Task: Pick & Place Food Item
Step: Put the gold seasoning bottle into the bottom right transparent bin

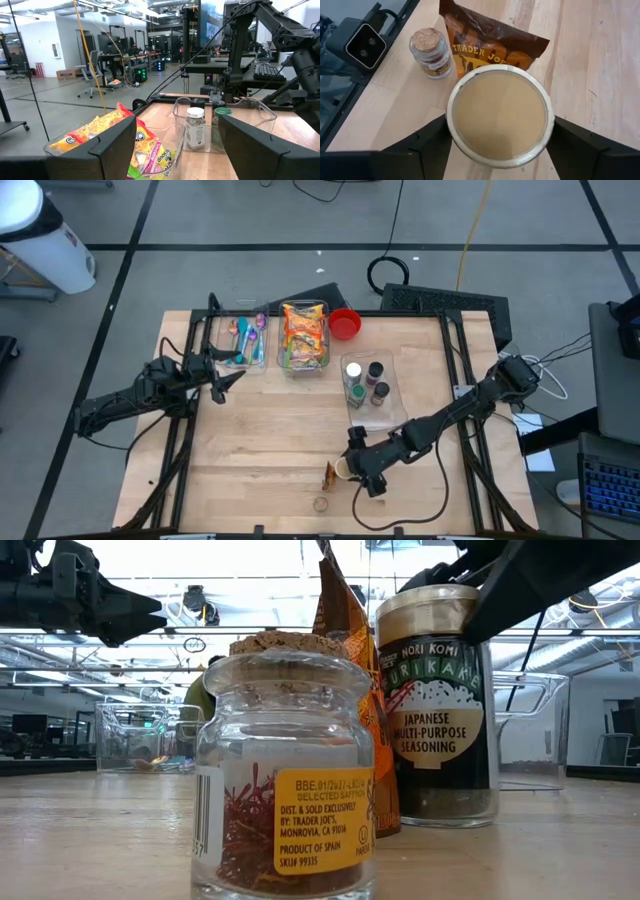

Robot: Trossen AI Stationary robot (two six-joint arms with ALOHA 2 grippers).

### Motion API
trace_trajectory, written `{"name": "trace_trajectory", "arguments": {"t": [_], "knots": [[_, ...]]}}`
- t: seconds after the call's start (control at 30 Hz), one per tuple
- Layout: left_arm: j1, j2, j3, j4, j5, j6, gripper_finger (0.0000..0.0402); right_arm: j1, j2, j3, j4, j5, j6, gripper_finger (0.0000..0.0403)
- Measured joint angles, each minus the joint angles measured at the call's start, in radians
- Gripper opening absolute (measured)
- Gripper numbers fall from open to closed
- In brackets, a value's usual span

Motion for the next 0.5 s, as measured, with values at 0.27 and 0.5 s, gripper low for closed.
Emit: {"name": "trace_trajectory", "arguments": {"t": [0.27,0.5], "knots": [[0.0,0.0,0.0,0.0,0.0,0.0,0.0283,0.0,-0.074,-0.001,-0.012,0.0,0.055,0.0265],[0.0,0.0,0.0,0.0,0.0,0.0,0.0283,0.002,-0.238,-0.001,-0.065,0.049,0.055,0.0267]]}}
